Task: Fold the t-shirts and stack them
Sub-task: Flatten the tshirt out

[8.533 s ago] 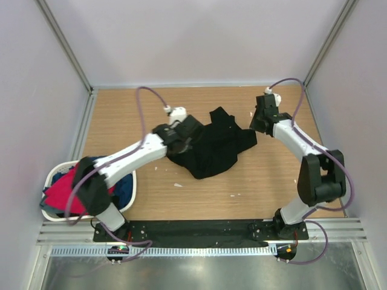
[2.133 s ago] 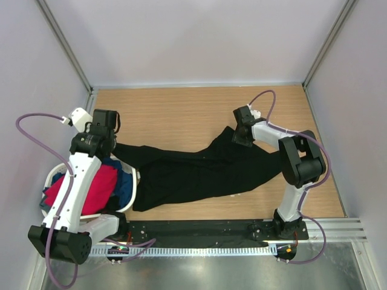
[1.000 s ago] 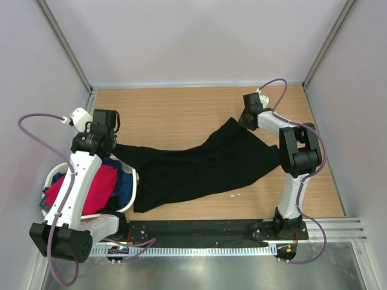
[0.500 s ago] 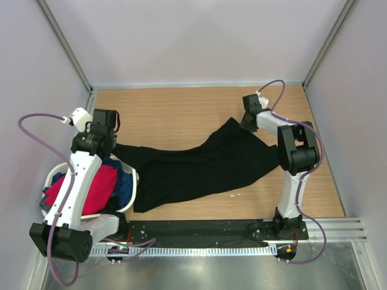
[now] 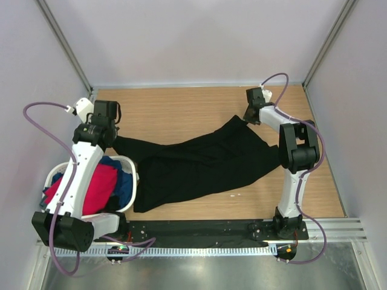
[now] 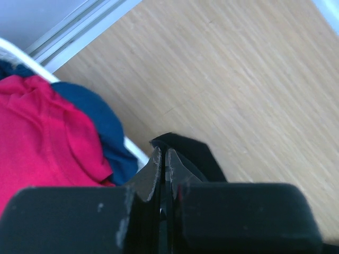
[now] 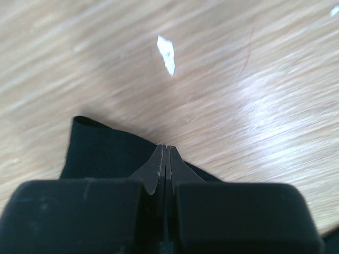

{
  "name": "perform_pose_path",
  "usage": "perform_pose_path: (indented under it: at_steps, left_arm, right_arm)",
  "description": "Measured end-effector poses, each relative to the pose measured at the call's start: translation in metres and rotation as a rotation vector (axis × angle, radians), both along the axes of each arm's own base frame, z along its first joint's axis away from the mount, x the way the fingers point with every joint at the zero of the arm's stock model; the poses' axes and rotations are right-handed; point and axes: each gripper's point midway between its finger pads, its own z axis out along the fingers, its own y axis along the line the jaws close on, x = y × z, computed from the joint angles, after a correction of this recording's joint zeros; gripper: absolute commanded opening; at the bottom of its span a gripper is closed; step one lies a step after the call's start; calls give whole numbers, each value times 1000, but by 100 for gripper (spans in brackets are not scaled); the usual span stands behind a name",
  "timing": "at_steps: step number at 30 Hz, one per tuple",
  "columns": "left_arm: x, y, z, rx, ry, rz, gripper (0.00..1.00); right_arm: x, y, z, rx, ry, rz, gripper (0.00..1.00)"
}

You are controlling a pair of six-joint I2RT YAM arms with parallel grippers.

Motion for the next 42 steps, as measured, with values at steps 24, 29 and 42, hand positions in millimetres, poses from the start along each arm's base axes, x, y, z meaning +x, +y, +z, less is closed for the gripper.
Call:
perform_pose_path:
  at_steps: [24,29,42]
  left_arm:
    - [5,-67,258,24,-638,-569,0]
    - [-48,-80,324,6,-837,-668,0]
    - [-241,-83,467,37,-1375,-785,1]
  right_arm:
    - [-121,-73,409,-77,-762,-113,1]
    - [-187,-87,456,-102,-857,-139,1]
    - [-367,-118,582,-97,-1195,-215,1]
